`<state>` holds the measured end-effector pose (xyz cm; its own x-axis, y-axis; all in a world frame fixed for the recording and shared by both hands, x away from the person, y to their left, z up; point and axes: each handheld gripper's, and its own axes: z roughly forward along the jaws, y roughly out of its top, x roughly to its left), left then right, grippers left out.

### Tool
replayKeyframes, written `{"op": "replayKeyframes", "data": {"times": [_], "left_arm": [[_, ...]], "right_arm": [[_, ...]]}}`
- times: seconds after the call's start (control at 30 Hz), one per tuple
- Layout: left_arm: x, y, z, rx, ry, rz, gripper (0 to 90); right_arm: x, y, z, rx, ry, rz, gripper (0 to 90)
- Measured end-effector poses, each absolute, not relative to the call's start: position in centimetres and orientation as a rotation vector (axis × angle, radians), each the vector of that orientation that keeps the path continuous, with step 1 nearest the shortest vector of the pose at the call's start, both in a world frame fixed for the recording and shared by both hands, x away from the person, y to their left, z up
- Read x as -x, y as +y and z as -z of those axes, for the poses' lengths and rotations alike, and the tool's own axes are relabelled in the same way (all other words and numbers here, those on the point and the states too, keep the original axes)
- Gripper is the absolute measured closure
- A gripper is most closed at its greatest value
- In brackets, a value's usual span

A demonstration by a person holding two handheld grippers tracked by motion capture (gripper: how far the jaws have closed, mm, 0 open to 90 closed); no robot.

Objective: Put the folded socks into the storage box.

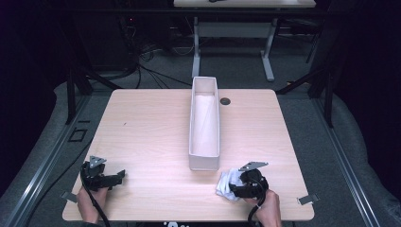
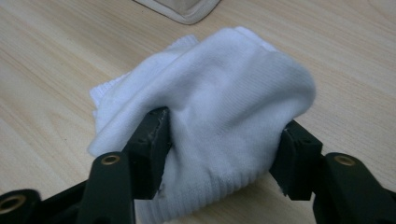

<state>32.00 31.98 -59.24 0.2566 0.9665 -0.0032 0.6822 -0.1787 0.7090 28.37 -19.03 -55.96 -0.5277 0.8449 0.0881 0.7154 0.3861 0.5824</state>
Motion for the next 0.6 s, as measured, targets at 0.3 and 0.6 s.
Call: {"op": "replayKeyframes", "data": {"times": [0.3, 0.6], "left_arm": [[-32.0, 31.96, 59.25, -1.936, 1.492, -0.619, 0.7], [-32.0, 31.97, 59.24, -1.937, 1.491, -0.618, 0.6]], "right_arm": [[-28.12, -18.76, 55.75, -1.349, 2.429, -0.849, 63.1], [-27.88, -18.95, 55.73, -1.349, 2.403, -0.874, 69.6]]}}
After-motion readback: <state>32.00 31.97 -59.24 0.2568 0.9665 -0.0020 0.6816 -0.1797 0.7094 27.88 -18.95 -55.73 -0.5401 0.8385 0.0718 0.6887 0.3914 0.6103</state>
